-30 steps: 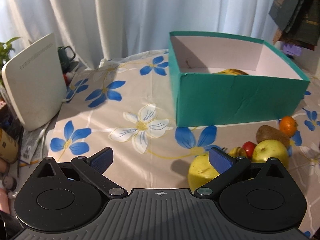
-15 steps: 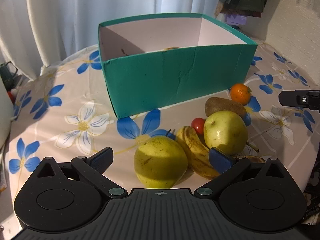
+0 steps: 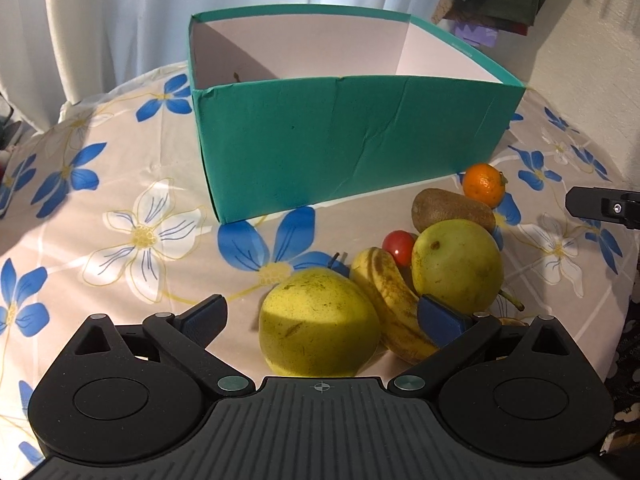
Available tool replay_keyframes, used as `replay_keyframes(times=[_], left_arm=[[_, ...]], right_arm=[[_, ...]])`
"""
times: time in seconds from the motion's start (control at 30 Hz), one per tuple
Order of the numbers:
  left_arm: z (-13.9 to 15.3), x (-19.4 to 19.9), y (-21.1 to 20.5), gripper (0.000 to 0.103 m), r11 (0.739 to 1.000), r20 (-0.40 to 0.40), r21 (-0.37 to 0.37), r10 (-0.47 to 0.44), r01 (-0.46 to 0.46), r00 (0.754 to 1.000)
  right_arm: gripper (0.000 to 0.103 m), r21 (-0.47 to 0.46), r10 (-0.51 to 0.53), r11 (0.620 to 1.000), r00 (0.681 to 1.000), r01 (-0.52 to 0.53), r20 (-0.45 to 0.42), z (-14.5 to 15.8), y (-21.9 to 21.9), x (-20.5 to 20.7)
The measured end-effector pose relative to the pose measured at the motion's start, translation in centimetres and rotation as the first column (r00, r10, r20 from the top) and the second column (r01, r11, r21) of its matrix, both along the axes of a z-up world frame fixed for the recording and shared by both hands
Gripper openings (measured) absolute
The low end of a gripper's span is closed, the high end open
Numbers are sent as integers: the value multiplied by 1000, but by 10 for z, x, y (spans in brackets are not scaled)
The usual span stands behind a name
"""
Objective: Organize fruits
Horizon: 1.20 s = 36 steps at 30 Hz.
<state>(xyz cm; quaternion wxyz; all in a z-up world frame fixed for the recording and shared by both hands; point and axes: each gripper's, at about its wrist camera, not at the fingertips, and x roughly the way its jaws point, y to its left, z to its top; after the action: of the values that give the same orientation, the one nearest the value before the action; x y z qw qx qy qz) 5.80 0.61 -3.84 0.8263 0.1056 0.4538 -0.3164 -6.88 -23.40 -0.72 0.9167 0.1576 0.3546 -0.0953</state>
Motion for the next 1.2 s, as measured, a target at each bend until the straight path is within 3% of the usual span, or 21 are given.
replay_keyframes(times=[0.1,0.17,0.4,0.77,1.07,1.13,1.2], left_arm=[[-3,3,0,98,1000,-26,-16,0,-1,1000],[-4,9,3,89,999,-81,-52,12,-16,997],[-11,19,14,84,989,-191,-132,35,-61,981],[-14,31,34,67,975,-255,-197,54,-106,966],[-8,29,28,68,989,-202,-110,74,-97,977],[-10,28,18,70,995,-195,-55,68,-81,978],[-8,23,7,78,998,-131,11,67,-66,989]], right_arm=[[85,-3,-2,1000,1000,2,-5,-1,0,2],[85,-3,-5,1000,1000,5,-7,-1,0,3],[85,-5,-10,1000,1000,10,-9,-1,-1,8],[85,-16,-4,1000,1000,4,-17,-1,-1,18],[85,-26,-2,1000,1000,2,-16,2,0,24],[84,-22,-9,1000,1000,9,-18,1,-1,24],[84,-16,-8,1000,1000,8,-21,1,-2,25]])
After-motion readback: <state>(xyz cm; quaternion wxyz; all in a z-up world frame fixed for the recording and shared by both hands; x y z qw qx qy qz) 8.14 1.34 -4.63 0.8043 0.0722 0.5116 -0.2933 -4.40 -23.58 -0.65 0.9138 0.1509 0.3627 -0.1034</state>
